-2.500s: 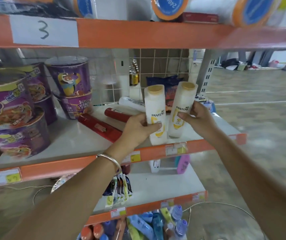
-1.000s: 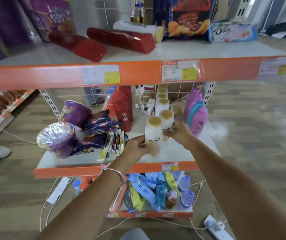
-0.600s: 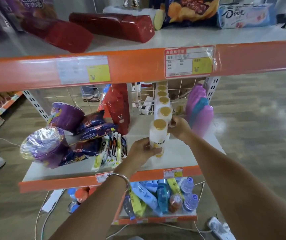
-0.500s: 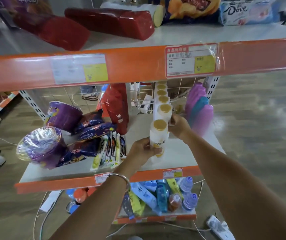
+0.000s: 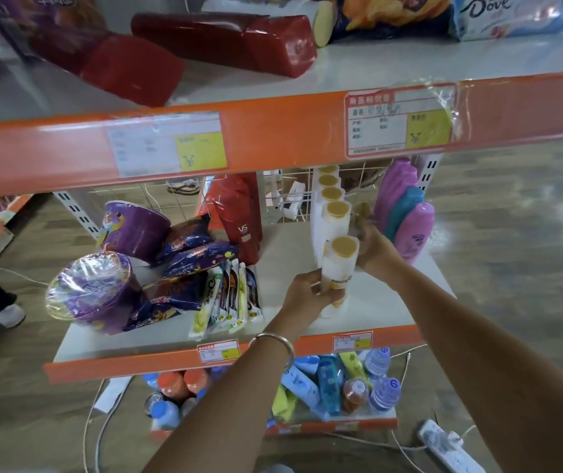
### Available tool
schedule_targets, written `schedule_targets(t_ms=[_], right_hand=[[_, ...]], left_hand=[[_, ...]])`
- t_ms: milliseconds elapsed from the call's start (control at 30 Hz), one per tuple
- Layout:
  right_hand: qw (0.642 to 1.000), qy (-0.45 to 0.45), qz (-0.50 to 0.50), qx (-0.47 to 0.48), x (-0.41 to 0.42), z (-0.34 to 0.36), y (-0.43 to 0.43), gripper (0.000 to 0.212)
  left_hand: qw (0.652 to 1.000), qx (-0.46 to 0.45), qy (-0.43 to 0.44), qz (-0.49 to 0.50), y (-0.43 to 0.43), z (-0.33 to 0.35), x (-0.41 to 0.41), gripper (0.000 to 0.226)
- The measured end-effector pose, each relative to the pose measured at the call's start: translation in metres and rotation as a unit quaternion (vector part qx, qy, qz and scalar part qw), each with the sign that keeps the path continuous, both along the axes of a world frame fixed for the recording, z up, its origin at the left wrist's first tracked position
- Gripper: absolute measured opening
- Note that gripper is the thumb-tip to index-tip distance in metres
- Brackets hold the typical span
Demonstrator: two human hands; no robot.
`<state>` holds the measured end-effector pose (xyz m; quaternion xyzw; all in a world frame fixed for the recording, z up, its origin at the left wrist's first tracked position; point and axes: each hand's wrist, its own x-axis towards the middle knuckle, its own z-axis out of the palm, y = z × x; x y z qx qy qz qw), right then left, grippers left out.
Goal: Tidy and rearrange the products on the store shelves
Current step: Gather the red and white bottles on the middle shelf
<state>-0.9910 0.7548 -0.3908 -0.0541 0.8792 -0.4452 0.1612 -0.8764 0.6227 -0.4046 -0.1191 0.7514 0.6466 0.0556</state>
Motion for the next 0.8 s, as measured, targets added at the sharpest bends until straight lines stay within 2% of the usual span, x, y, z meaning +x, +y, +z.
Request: schedule_targets(t_ms=[100, 200, 300, 500, 633, 800], right_hand=[[0.998, 0.038, 0.008, 0.053, 0.018, -0.011, 0.013, 0.05], [0.99, 0.052, 0.077, 0.105, 0.041, -0.011, 0.015, 0.039], [0.99, 0.07, 0.08, 0.098, 0.052, -0.01, 0.008, 0.041], [0.989, 0.125, 0.007, 0.085, 0.059, -0.009, -0.006, 0.038], [0.992, 0.118, -0.032, 0.037, 0.067, -0.012, -0.011, 0.036], [0.992, 0.099, -0.026, 0.077, 0.072, -0.007, -0.012, 0.04]], left_hand=[[1.0, -0.016, 0.021, 0.008, 0.004, 0.0, -0.008, 0.04], [0.998, -0.034, 0.049, 0.026, 0.005, 0.0, -0.016, 0.039], [0.997, -0.066, 0.049, 0.009, 0.005, 0.002, -0.019, 0.041], [0.993, -0.114, 0.026, 0.005, 0.01, 0.003, -0.021, 0.037], [0.988, -0.154, 0.007, -0.024, 0.011, 0.005, -0.017, 0.044], [0.98, -0.182, -0.06, -0.047, 0.015, 0.017, -0.006, 0.056]])
